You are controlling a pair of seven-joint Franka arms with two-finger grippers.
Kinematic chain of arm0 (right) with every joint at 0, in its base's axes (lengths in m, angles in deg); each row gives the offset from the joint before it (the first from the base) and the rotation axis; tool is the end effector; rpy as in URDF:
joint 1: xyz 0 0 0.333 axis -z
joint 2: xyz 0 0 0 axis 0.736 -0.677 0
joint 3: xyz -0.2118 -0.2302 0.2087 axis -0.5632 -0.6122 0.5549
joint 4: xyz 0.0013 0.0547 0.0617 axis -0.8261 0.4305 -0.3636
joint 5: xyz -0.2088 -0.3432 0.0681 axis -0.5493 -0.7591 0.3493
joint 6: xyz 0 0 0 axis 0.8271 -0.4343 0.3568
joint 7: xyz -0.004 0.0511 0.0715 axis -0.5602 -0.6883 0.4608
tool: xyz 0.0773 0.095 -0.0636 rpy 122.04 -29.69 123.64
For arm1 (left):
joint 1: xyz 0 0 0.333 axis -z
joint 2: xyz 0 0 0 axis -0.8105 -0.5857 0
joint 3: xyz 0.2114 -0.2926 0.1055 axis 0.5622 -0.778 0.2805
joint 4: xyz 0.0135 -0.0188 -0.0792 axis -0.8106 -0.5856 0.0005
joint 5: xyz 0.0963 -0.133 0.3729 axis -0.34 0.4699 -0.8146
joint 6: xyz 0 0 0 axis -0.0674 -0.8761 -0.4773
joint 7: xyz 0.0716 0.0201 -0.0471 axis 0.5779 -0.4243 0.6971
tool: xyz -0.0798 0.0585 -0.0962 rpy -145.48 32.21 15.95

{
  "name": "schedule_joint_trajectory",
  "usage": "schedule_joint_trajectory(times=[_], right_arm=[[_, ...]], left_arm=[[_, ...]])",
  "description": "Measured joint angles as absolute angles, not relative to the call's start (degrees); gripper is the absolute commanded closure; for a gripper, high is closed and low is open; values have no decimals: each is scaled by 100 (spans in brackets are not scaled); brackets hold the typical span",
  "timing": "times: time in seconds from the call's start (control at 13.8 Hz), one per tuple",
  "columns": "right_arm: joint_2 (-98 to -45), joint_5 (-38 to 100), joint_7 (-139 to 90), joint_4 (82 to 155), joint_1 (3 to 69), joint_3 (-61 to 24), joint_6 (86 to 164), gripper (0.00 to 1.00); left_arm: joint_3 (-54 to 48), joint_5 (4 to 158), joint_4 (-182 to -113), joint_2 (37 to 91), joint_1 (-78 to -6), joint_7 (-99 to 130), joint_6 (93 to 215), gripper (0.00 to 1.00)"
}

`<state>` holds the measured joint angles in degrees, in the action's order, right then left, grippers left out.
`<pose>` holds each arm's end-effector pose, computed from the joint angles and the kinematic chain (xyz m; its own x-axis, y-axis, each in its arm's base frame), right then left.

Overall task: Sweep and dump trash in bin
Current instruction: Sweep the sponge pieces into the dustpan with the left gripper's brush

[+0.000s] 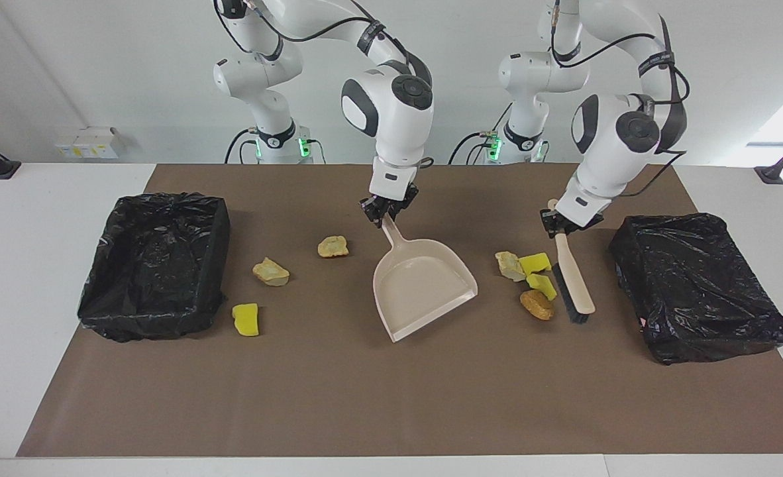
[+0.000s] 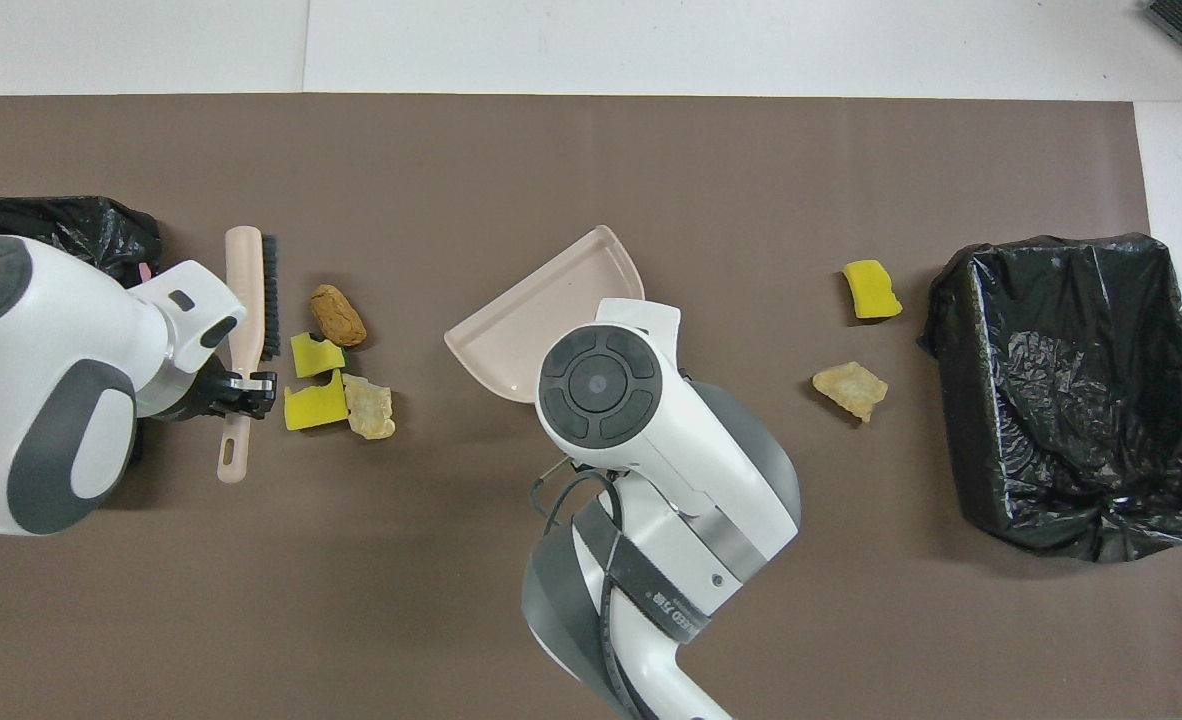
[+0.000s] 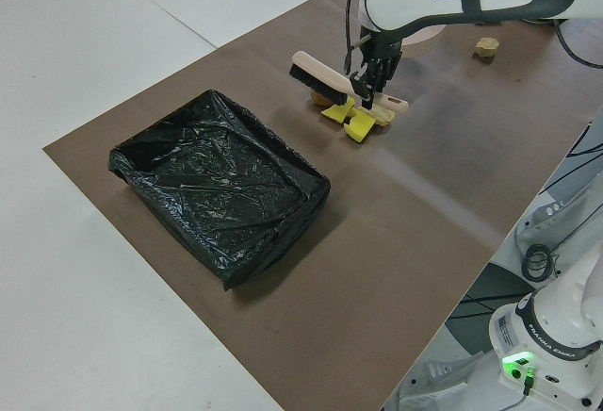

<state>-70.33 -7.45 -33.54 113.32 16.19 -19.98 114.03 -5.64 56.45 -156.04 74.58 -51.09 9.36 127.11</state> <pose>0.5248 0.3726 0.4536 0.7812 0.6146 -0.1093 0.6239 -0.7745 0.1042 0.5383 -0.0847 0.4578 0.9954 0.0225 -0.0932 0.0225 -0.9997 -0.0010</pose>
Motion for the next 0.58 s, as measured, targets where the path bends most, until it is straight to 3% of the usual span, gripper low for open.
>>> schedule_joint_trajectory(times=[0.22,0.58], right_arm=[[-7035,-747,-1662,11443,1824,-2009,11372,100],[-7059,-747,1131,11633,2317,-2026,11683,100]], left_arm=[[-518,5661,-15651,7502,-5308,1061,12682,100],[-588,5686,-16421,7532,-5267,1195,12682,100]])
